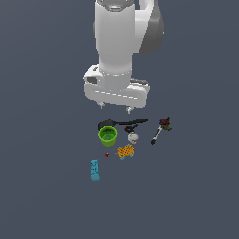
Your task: Pick up a designated object from a clutter of objects.
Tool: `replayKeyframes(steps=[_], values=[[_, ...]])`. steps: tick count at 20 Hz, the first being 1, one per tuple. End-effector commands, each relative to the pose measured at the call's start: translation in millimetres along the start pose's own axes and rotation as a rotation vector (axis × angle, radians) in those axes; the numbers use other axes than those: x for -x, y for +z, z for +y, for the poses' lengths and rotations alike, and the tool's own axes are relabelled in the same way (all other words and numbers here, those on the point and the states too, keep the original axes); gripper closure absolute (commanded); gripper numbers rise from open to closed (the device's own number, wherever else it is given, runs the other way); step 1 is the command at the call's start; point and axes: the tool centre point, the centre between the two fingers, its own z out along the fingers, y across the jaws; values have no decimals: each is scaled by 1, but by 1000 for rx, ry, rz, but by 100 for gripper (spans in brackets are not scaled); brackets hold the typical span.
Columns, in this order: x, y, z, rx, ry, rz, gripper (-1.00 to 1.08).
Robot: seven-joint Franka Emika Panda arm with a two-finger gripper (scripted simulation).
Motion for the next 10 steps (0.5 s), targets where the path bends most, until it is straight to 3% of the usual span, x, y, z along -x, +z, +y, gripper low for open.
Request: replayKeyframes(steps=[1,10], values=[[4,14,-2,-1,59,-1,-92],[25,64,-8,-5,272,-8,-92]])
